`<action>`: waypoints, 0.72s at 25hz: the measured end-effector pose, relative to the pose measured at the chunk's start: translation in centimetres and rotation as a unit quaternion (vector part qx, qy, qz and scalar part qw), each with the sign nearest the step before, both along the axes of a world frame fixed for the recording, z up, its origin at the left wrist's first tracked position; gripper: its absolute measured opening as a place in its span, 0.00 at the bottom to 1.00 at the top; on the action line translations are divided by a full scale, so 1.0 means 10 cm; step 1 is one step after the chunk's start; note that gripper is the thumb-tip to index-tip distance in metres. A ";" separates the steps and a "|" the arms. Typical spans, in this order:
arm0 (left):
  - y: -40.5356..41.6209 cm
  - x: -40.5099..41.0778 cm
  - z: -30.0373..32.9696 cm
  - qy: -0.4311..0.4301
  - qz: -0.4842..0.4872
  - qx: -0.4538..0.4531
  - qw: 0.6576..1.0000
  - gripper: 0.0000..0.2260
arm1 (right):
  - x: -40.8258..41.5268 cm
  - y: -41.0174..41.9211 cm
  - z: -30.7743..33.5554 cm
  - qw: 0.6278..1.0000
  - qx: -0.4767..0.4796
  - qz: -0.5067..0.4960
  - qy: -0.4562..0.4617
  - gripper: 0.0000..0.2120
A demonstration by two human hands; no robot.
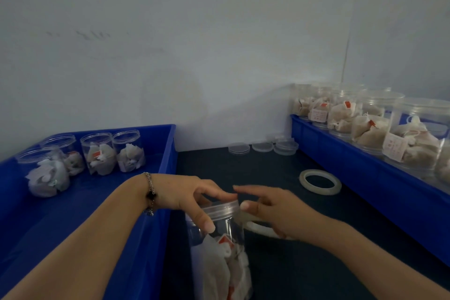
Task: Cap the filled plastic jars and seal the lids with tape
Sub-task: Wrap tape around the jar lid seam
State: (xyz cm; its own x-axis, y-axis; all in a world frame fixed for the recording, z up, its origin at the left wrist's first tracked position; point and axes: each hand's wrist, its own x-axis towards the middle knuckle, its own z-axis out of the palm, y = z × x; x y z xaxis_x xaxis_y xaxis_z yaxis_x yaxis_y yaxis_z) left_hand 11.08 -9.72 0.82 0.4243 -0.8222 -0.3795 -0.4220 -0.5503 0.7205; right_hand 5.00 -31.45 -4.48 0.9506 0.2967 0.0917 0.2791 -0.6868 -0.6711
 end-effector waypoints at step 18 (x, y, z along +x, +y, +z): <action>0.10 -0.06 0.10 0.041 -0.008 0.025 0.999 0.19 | 0.01 0.14 -0.13 0.971 -0.210 -0.027 -0.112 0.36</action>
